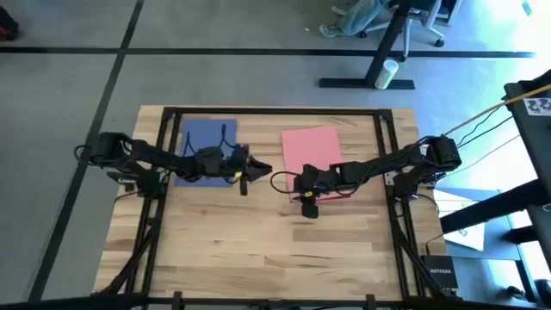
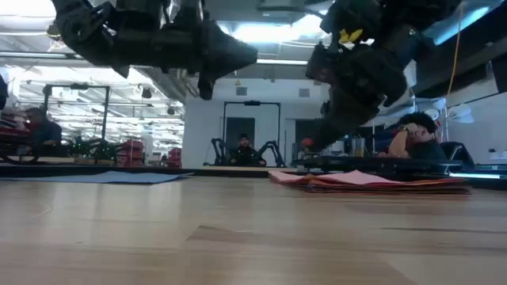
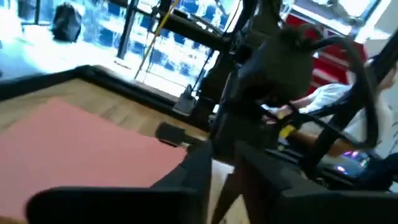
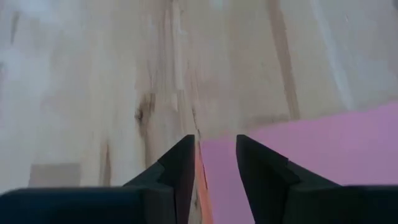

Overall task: Organize paper
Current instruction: Move the pink paper to the bottom left of the table

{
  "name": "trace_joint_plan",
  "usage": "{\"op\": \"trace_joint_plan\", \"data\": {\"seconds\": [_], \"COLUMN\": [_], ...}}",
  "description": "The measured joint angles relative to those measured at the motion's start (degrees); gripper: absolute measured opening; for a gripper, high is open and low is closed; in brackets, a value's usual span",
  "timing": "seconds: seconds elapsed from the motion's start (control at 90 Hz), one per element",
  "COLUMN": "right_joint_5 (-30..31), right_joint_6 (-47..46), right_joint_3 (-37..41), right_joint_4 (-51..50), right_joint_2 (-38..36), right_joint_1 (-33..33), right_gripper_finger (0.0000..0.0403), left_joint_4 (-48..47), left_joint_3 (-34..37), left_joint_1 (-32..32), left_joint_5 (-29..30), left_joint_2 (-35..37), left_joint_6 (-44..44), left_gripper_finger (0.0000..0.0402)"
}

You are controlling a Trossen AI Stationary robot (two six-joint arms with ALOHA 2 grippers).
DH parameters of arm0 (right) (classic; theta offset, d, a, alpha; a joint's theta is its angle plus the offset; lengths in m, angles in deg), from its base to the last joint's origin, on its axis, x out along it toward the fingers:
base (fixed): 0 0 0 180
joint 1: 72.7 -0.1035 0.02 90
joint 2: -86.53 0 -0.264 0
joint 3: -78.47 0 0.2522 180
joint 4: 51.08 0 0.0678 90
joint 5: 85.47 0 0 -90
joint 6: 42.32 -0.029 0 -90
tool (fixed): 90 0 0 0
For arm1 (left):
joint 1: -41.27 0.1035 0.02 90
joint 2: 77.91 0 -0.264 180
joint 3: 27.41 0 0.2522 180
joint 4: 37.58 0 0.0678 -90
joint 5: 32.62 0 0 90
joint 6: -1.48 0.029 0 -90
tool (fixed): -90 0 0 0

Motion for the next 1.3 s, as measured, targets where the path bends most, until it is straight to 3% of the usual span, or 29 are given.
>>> {"op": "trace_joint_plan", "data": {"seconds": [0.189, 0.611, 0.989, 1.3], "right_joint_5": [1.1, 0.6, 0.9, 1.5], "right_joint_6": [0.0, 0.0, 0.0, 0.1], "right_joint_3": [0.1, 0.1, 0.1, 0.1], "right_joint_4": [-0.9, 0.4, 1.2, 1.3], "right_joint_2": [1.7, 5.2, 5.2, 6.9], "right_joint_1": [0.0, -0.2, -0.3, -0.2], "right_gripper_finger": [0.0107, 0.0108, 0.0177, 0.0121], "left_joint_4": [-2.5, -8.1, -8.4, -8.4], "left_joint_3": [-0.1, -0.1, -0.1, -0.1], "left_joint_1": [-0.8, -1.2, -1.2, -1.2], "left_joint_5": [0.8, 1.8, 1.8, 1.8], "left_joint_2": [0.0, 0.0, 0.0, 0.0], "left_joint_6": [10.8, 12.2, 12.1, 12.0], "left_gripper_finger": [0.0117, 0.0102, 0.0102, 0.0101]}}
